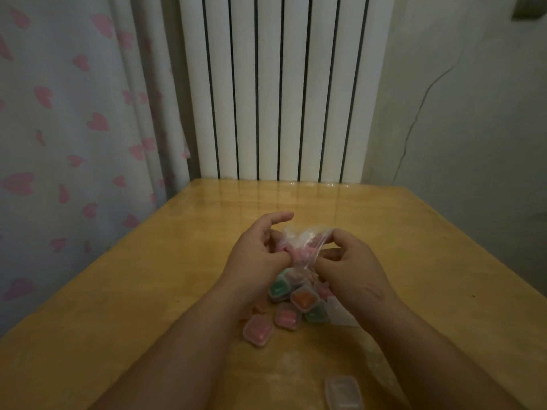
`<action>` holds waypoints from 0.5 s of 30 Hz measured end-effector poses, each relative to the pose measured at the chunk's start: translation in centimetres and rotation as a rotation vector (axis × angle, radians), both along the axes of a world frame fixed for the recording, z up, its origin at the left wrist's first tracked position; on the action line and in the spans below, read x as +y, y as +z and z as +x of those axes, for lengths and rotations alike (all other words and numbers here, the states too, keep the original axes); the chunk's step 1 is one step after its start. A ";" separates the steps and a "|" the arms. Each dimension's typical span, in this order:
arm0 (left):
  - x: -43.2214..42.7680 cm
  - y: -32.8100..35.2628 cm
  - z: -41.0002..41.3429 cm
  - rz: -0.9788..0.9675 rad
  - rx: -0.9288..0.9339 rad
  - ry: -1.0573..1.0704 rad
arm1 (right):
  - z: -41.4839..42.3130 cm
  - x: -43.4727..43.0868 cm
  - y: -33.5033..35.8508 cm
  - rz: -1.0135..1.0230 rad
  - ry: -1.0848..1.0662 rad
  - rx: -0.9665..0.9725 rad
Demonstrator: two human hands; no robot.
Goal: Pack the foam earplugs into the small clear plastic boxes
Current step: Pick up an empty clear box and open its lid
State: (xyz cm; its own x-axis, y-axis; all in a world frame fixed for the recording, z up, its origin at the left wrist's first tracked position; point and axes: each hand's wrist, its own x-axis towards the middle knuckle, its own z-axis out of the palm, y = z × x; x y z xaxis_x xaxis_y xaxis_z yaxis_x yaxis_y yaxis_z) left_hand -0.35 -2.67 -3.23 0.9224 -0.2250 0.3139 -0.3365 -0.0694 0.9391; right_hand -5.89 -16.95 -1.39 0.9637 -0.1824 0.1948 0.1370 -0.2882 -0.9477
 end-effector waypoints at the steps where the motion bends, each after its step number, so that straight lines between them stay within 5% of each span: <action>1: 0.0 0.0 -0.1 -0.008 -0.001 -0.003 | 0.0 0.0 0.0 -0.002 -0.001 -0.011; 15: -0.2 0.1 -0.3 0.032 0.029 -0.028 | 0.2 -0.2 -0.4 -0.019 0.024 0.029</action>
